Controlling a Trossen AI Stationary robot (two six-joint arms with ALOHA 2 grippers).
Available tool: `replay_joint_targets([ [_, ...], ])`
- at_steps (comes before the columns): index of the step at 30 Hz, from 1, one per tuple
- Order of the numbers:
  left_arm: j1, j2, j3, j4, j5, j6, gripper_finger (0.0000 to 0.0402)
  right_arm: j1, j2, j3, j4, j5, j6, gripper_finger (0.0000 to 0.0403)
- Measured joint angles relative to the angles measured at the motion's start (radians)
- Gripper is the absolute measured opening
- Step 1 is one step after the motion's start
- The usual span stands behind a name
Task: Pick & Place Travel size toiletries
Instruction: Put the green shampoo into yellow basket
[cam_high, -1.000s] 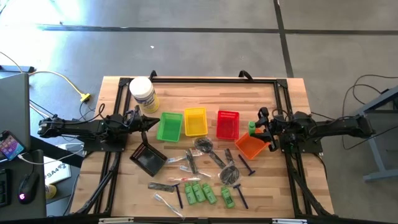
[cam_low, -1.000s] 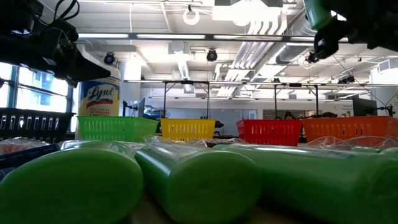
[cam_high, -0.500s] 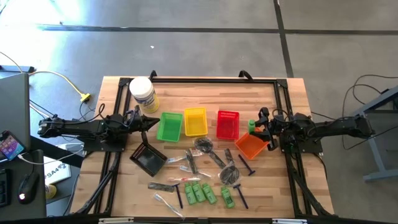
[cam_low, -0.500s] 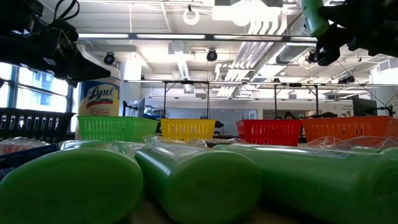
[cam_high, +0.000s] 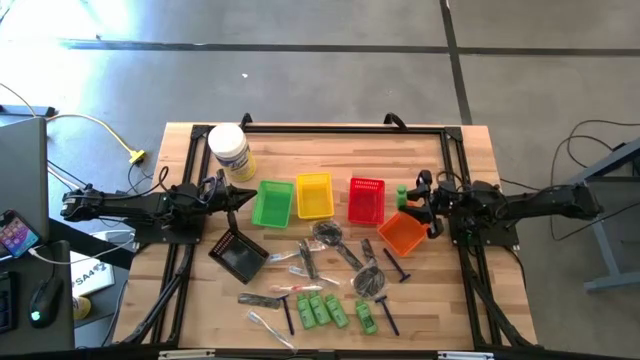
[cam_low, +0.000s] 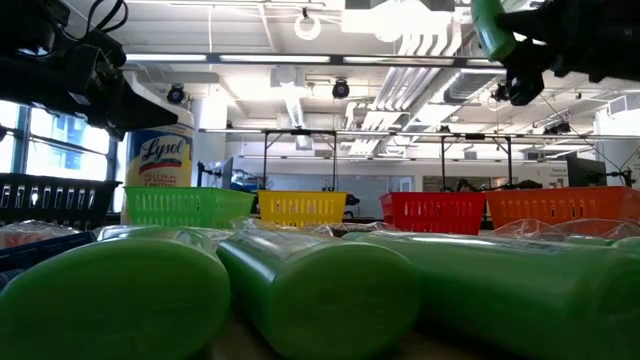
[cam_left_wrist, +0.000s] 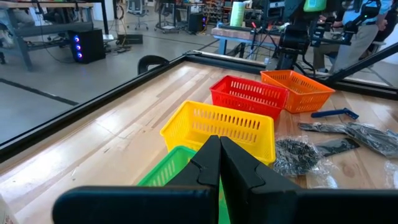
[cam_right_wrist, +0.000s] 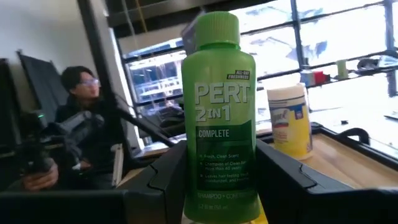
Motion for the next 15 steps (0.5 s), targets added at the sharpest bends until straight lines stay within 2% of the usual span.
replay_joint_targets([
  [6, 0.0, 0.0, 0.0, 0.001, -0.005, 0.0, 0.0002, 0.038, 0.178, 0.206, -0.207, 0.161, 0.008, 0.0151],
  [15, 0.0, 0.0, 0.0, 0.001, -0.025, 0.0, 0.0002, 0.042, 0.525, 0.53, -0.455, 0.253, 0.054, 0.015],
])
